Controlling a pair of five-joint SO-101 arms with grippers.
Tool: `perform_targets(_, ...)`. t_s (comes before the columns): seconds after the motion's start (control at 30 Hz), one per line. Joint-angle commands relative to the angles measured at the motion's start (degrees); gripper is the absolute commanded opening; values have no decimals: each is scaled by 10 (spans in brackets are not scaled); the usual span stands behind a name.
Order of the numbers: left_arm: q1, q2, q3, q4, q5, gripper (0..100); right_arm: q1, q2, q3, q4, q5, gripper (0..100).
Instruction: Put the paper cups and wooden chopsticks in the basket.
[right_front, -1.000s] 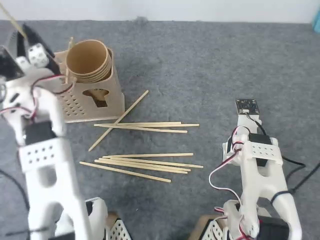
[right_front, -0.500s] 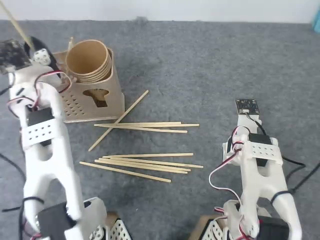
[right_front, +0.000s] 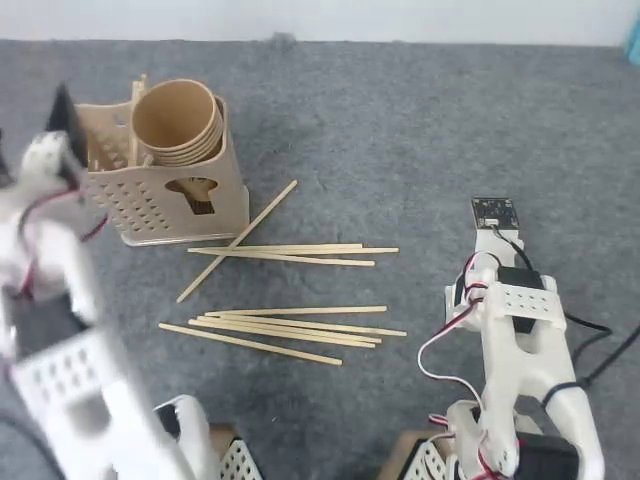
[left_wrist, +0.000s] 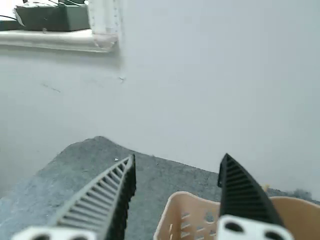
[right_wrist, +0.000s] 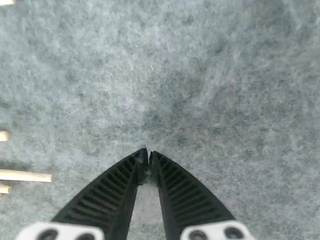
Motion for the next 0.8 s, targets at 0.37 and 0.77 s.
perform_targets(0.37,156,-50,131,346,-241,258,0,-24,12,-7,3,19)
perform_targets(0.77,398,42,189,177,-325,258,1,-25,11,-7,5,19)
